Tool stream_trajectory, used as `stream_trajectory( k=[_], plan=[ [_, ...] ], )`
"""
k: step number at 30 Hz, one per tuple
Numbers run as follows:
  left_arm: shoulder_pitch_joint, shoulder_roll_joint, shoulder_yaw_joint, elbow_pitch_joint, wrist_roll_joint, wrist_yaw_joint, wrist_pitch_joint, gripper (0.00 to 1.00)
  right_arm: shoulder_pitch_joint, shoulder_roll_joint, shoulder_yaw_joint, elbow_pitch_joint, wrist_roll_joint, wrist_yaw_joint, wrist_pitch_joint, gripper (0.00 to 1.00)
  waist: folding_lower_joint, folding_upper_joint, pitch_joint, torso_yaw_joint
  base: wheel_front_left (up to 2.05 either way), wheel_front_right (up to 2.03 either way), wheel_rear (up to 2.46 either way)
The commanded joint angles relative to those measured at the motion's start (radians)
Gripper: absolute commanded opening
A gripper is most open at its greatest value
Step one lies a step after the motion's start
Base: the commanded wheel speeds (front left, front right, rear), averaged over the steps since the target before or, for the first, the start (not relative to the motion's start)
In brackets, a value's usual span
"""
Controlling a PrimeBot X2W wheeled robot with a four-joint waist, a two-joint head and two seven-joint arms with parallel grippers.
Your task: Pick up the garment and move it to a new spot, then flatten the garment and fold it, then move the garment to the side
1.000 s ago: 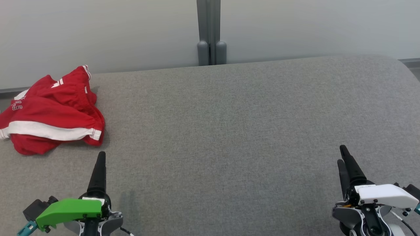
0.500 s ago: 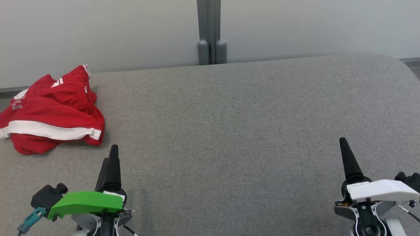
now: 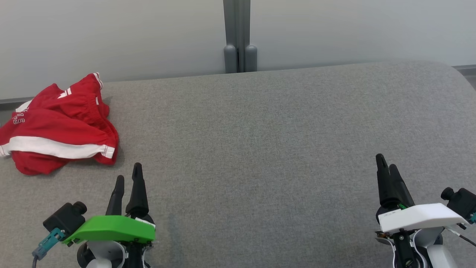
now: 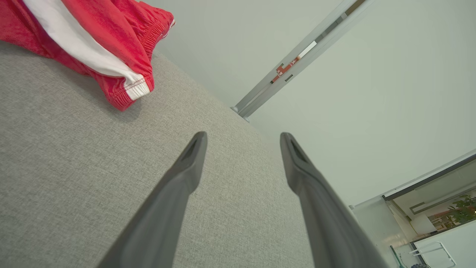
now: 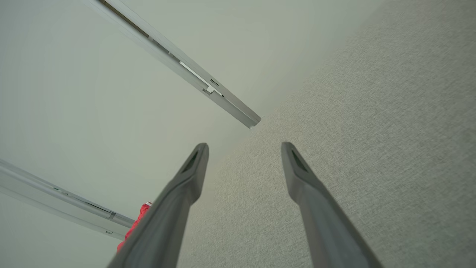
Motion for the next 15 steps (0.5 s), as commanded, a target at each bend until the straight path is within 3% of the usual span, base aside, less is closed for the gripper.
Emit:
stream_trajectory(
  k=[1,15],
  plan=[
    [-0.007,0.008,-0.007,-0.012,0.045,0.005,-0.011,1.00,0.004,-0.006,0.008,-0.015,-0.044,0.002,-0.013,1.00,0.0000,0.0000,0.000,0.000,0.00,0.00,0.00],
    [0.005,0.009,-0.035,0.019,0.230,0.019,-0.052,1.00,0.013,-0.007,0.036,-0.013,-0.239,0.003,-0.054,1.00,0.0000,0.0000,0.003,0.001,0.00,0.00,0.00]
  ],
)
